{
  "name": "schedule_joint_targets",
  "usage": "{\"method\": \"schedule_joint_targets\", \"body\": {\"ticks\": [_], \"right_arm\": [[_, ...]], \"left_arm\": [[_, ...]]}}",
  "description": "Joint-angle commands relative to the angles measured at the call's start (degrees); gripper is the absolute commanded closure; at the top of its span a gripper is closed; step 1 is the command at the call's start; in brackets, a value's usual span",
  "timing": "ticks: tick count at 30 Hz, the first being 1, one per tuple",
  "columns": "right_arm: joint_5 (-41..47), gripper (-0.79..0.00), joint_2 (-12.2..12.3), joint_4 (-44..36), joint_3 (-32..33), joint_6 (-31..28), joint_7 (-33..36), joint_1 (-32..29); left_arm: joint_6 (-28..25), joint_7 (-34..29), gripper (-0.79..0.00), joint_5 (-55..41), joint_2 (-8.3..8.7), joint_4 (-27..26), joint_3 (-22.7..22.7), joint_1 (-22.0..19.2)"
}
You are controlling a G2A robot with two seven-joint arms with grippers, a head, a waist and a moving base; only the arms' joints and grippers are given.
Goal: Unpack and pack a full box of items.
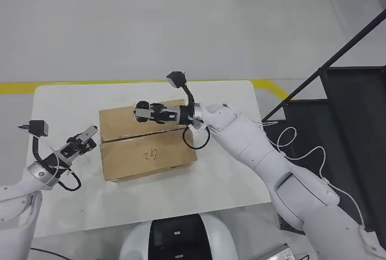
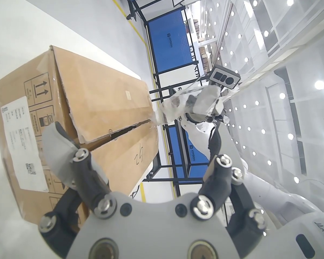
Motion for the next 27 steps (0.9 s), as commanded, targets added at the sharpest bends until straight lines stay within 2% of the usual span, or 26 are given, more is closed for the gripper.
{"method": "schedule_joint_targets", "body": {"ticks": [1,15,27], "right_arm": [[-0.8,0.0,-0.6,1.2,-1.0,0.7,0.9,0.5],[-2.0,0.0,-4.4,5.8,-5.3,3.3,6.0,3.1],[-5.1,0.0,-7.9,11.7,-7.7,5.0,4.4,5.2]], "left_arm": [[-0.2,-0.1,-0.785,0.0,0.0,0.0,-0.2,0.2],[-0.7,-0.4,-0.785,-0.8,-0.01,-1.0,-2.3,2.2],[-0.6,-0.5,-0.785,-0.8,-0.06,-1.6,-3.3,3.3]]}}
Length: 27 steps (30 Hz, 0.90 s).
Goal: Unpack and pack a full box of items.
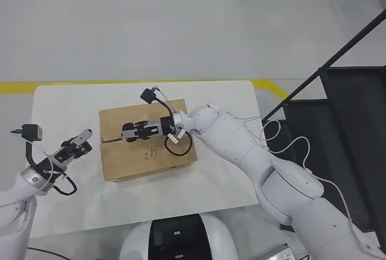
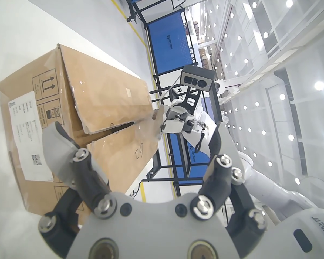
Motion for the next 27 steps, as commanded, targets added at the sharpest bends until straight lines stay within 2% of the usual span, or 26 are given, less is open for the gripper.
{"method": "schedule_joint_targets", "body": {"ticks": [1,18,19,20,21,22,27], "right_arm": [[-0.7,0.0,-0.6,0.9,-0.4,0.2,-0.3,0.3],[-4.2,0.0,-4.7,7.5,-1.6,3.2,-2.6,2.0],[-4.2,-0.055,-4.9,7.7,-1.6,3.3,-2.6,2.1],[-4.2,-0.283,-5.1,7.8,-1.6,3.4,-2.2,2.2],[-4.1,-0.73,-5.3,7.9,-1.6,3.5,-1.7,2.3],[-4.1,-0.785,-5.4,8.1,-1.5,3.5,-1.4,2.5],[-2.9,-0.785,-5.7,8.6,-0.5,2.4,0.7,3.4]], "left_arm": [[0.0,0.0,-0.785,0.0,-0.01,-0.1,-0.2,0.2],[0.6,-0.3,-0.785,0.7,-0.08,-0.5,-0.8,0.6],[0.7,-0.3,-0.785,0.7,-0.09,-0.5,-0.8,0.6],[0.7,-0.3,-0.785,0.7,-0.09,-0.6,-0.8,0.6],[0.6,-0.3,-0.785,0.7,-0.1,-0.6,-0.9,0.7],[0.6,-0.3,-0.785,0.8,-0.11,-0.7,-0.9,0.7],[0.4,-0.1,-0.785,1.0,-0.16,-1.1,-0.9,1.1]]}}
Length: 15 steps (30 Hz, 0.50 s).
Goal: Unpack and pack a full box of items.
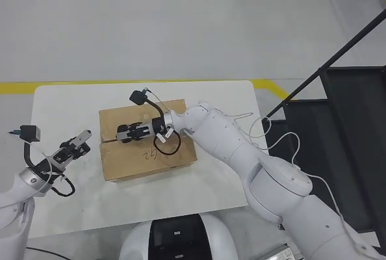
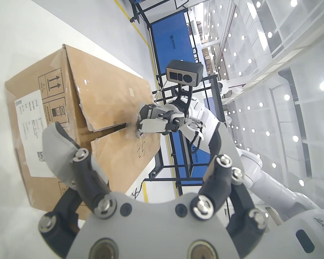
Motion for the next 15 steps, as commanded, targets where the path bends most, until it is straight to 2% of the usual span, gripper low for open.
{"method": "schedule_joint_targets", "body": {"ticks": [1,7,15], "right_arm": [[0.5,-0.785,0.0,0.0,0.5,-0.7,1.2,0.4],[2.0,-0.785,0.3,-1.0,1.8,-1.7,4.3,1.1],[2.0,-0.785,1.1,-4.8,2.7,-4.3,1.7,1.4]], "left_arm": [[-0.1,0.1,-0.785,0.1,-0.03,-0.2,0.0,0.3],[-0.3,0.1,-0.785,-0.1,-0.11,-0.1,0.3,0.2],[-0.6,-0.2,-0.785,-0.4,-0.18,0.6,0.6,-0.4]]}}
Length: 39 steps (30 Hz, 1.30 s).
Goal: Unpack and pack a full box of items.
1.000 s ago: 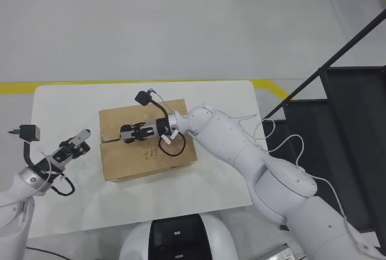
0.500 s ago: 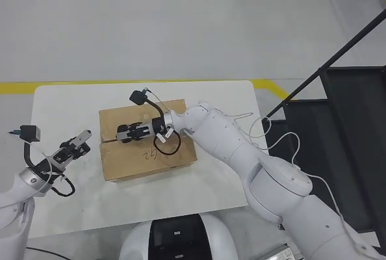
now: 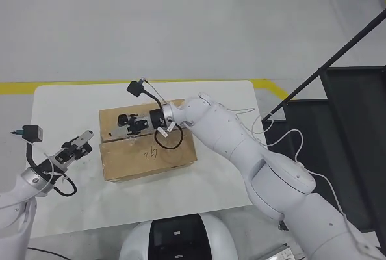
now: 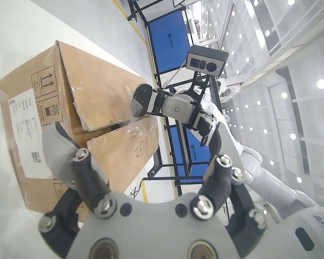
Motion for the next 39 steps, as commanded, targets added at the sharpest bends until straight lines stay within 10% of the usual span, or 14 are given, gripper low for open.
{"method": "schedule_joint_targets", "body": {"ticks": [1,19,39], "right_arm": [[-0.1,-0.785,0.4,-1.4,0.1,-1.1,-1.1,0.0],[7.6,-0.785,6.2,-8.8,-0.4,-1.9,-1.9,-2.1],[17.2,-0.785,22.2,-33.7,15.9,23.6,23.1,-19.7]], "left_arm": [[-0.2,-0.1,-0.785,-0.2,0.0,0.2,-0.2,0.0],[-0.8,-0.4,-0.785,0.9,-0.13,-1.3,0.6,-1.2],[-3.8,4.7,-0.785,9.6,-0.65,-6.0,5.9,-1.8]]}}
